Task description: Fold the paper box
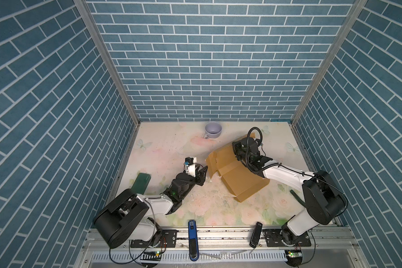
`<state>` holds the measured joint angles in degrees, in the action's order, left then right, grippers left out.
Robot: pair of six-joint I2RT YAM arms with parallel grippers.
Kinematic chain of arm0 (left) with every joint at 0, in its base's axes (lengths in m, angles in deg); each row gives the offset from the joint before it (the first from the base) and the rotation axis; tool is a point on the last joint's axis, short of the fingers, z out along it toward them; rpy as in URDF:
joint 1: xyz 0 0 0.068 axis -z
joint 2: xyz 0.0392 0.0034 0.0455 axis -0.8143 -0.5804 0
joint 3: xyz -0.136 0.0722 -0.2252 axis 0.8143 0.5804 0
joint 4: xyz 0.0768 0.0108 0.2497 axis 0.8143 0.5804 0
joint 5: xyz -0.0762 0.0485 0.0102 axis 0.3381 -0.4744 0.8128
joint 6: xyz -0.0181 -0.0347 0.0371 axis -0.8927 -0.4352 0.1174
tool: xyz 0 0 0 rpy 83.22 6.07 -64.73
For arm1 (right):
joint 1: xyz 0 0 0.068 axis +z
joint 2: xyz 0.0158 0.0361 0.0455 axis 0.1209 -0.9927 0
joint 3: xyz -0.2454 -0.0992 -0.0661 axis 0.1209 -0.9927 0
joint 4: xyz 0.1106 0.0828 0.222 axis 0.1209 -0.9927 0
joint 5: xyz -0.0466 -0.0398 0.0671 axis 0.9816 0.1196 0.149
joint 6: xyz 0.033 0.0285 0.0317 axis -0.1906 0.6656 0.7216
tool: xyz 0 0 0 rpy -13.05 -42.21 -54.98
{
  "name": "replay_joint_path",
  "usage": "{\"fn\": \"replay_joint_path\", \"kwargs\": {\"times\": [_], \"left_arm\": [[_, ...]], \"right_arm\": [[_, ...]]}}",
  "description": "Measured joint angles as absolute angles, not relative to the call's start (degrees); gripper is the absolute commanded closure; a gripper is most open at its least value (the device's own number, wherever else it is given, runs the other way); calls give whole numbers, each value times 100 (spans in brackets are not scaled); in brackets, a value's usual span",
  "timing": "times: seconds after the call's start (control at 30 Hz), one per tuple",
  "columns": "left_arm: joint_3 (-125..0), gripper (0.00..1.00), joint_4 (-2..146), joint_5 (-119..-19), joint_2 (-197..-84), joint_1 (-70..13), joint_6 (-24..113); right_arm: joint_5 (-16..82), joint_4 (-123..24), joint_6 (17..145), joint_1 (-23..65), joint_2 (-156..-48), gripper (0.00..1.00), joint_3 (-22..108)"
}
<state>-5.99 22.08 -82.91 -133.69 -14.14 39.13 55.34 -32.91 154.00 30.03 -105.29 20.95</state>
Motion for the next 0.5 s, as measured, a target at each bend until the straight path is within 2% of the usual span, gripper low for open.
{"fn": "replay_joint_path", "kwargs": {"times": [0.23, 0.5], "left_arm": [[-642, 44, 3705, -8459, -12252, -1429, 4158], [-806, 44, 4686, -8453, -12431, -1589, 4246]], "right_arm": [[5335, -2917, 15157, 3003, -10520, 100, 1842], [4983, -2231, 14864, 3003, -10481, 100, 1343]]}}
